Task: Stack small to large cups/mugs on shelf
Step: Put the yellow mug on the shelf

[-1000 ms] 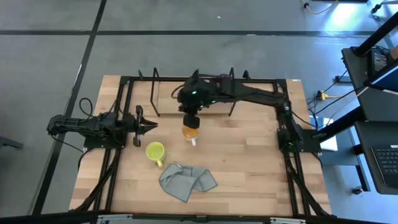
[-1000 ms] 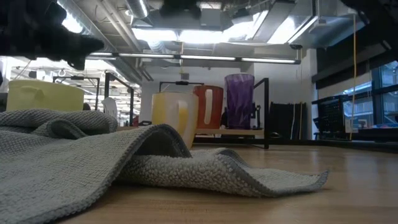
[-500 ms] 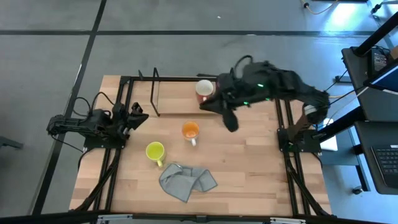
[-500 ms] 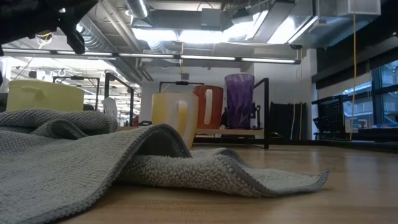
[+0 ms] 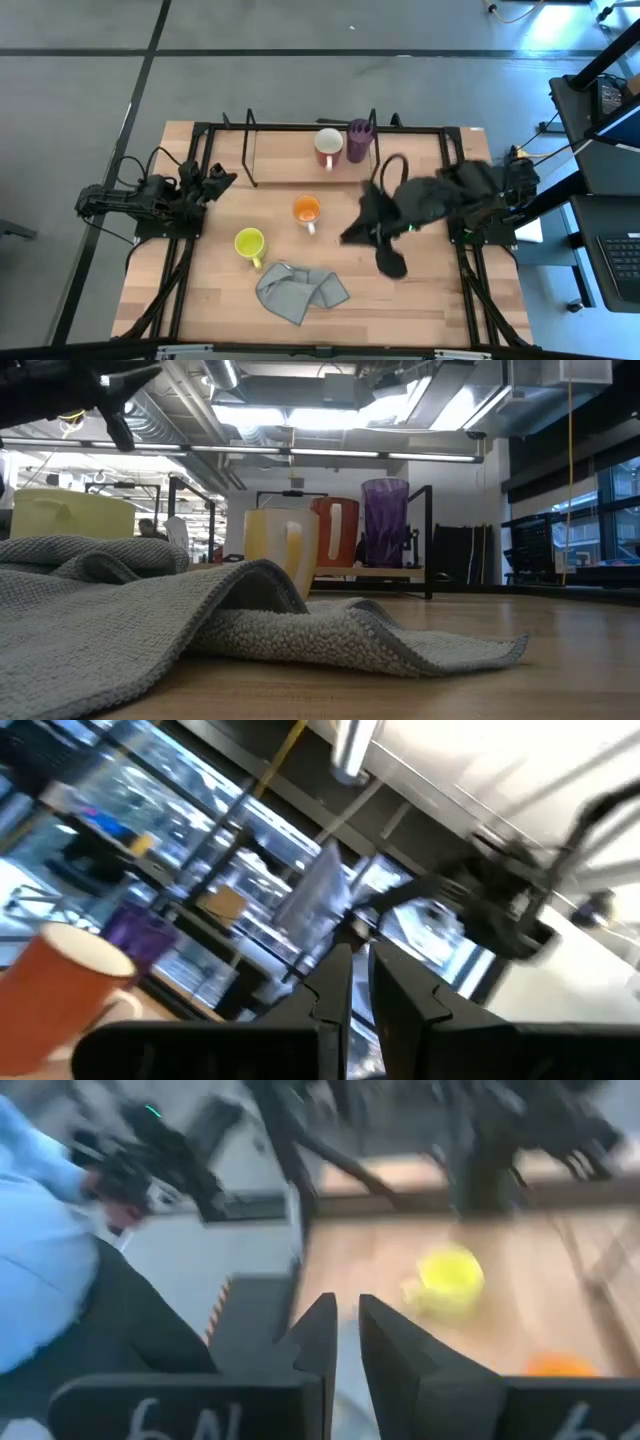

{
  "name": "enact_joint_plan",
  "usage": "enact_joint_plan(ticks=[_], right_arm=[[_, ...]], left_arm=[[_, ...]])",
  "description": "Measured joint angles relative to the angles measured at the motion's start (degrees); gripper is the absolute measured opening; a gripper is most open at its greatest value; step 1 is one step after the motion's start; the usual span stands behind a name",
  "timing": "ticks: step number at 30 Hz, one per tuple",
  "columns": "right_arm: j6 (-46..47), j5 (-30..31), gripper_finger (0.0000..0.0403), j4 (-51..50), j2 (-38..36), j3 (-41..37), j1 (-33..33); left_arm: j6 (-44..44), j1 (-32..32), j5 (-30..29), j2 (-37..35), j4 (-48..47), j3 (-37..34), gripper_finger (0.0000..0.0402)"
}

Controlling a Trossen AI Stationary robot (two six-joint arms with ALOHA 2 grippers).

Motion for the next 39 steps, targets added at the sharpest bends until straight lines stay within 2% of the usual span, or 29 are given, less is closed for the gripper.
enact_joint_plan(ticks=[5, 8, 11, 13, 16, 20, 25, 29, 33, 35, 39], right_arm=[[-8.9, -3.0, 0.0049, 21.4, -0.6, -10.2, 1.1], [-4.2, -4.2, 0.0049, 29.3, -0.9, -21.1, 0.3], [-4.8, -9.1, 0.0049, 47.0, -3.8, -34.9, -2.0], [-2.2, -11.2, 0.0049, 52.1, -9.9, -44.0, -3.8], [3.9, -10.0, 0.0049, 57.0, -21.6, -59.4, -7.1], [-4.3, -9.4, 0.0049, 75.9, -37.9, -77.3, -10.5], [-2.6, -7.0, 0.0049, 79.3, -54.4, -96.0, -14.5], [-1.9, -9.1, 0.0049, 86.2, -64.8, -105.2, -15.4], [-3.7, -7.8, 0.0049, 83.6, -70.0, -112.3, -15.6], [-4.5, -6.9, 0.0049, 85.7, -72.4, -114.6, -15.9], [-5.8, -3.6, 0.0049, 84.0, -74.9, -120.4, -15.9]], left_arm=[[-0.3, 0.0, -0.6, 0.0, -0.1, 0.0, 0.0033], [0.0, 0.0, -0.4, 0.0, -0.1, 0.0, 0.0033], [1.6, 0.0, -0.2, 0.0, -0.4, 0.0, 0.0033], [2.9, 0.0, 0.1, 0.0, -0.7, 0.0, 0.0033], [5.0, 0.0, 0.1, 0.0, -0.7, 0.0, 0.0033], [7.7, 0.0, 0.1, 0.0, -0.6, 0.0, 0.0033], [8.2, 0.0, -0.6, 0.0, -0.6, 0.0, 0.0033], [10.9, 0.0, -1.1, 0.0, -0.6, 0.0, 0.0033], [10.7, 0.0, -2.6, 0.0, -0.6, 0.0, 0.0033], [10.8, 0.0, -3.5, 0.0, -0.6, 0.0, 0.0033], [11.5, 0.0, -5.1, 0.0, -1.1, 0.0, 0.0033]])
